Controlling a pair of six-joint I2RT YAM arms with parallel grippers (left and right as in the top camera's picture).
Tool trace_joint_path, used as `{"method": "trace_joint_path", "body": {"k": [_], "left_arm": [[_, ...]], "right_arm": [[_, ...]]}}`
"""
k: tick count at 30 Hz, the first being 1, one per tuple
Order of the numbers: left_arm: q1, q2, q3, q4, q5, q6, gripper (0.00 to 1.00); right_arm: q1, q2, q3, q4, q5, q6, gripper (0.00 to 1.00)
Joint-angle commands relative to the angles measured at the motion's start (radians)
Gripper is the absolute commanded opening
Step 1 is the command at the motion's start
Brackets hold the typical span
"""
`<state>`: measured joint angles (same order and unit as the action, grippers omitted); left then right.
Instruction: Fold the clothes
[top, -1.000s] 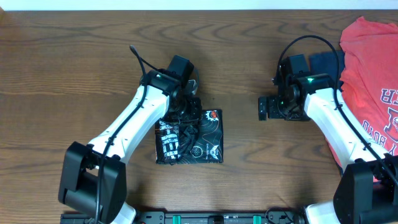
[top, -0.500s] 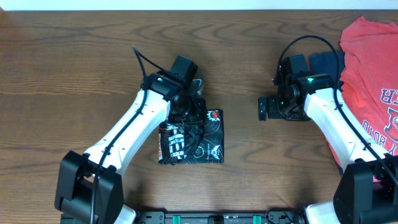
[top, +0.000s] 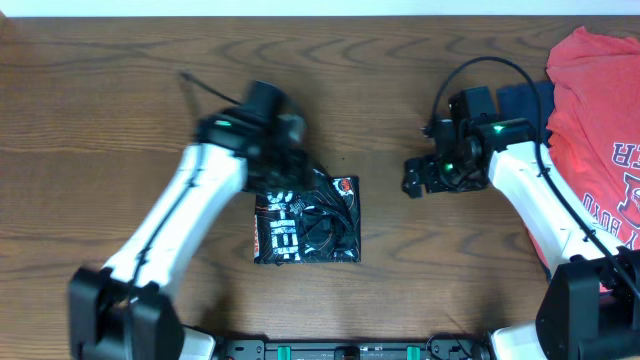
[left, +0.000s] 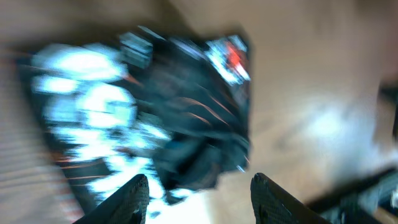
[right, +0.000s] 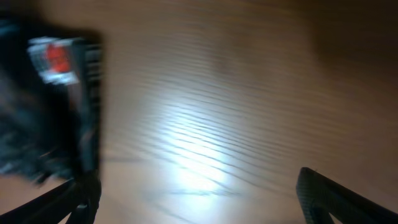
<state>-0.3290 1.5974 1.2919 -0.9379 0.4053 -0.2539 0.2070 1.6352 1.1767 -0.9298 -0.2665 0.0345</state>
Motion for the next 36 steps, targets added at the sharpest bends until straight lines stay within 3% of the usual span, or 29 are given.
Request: {"method": "trace_joint_path", "body": {"k": [1, 7, 16, 24, 32, 36], "left_arm": [[0.150, -0.051, 0.030, 0.004, -0.078, -0.003, 0.54], [0.277, 0.010, 0.002, 0.034, -0.077, -0.040, 0.57], [0.248, 0.140, -0.074, 0.039, -0.078, -0.039, 0.57], [0.243, 0.223, -0.132, 0.104, -0.077, -0.039, 0.58], [0.224, 0.249, -0.209, 0.207, -0.078, -0.039, 0.59], [0.220, 0.249, -0.261, 0.262, -0.078, -0.039, 0.59]], "right_arm": [[0.069, 0.002, -0.005, 0.041, -0.172, -0.119, 0.96], [0.256, 0.014, -0.005, 0.200, -0.098, -0.111, 0.96], [0.455, 0.143, -0.005, 0.431, 0.076, 0.014, 0.94], [0.497, 0.260, -0.004, 0.504, 0.180, 0.092, 0.87], [0.480, 0.278, -0.004, 0.428, 0.491, 0.360, 0.87], [0.457, 0.278, -0.004, 0.383, 0.514, 0.440, 0.87]]}}
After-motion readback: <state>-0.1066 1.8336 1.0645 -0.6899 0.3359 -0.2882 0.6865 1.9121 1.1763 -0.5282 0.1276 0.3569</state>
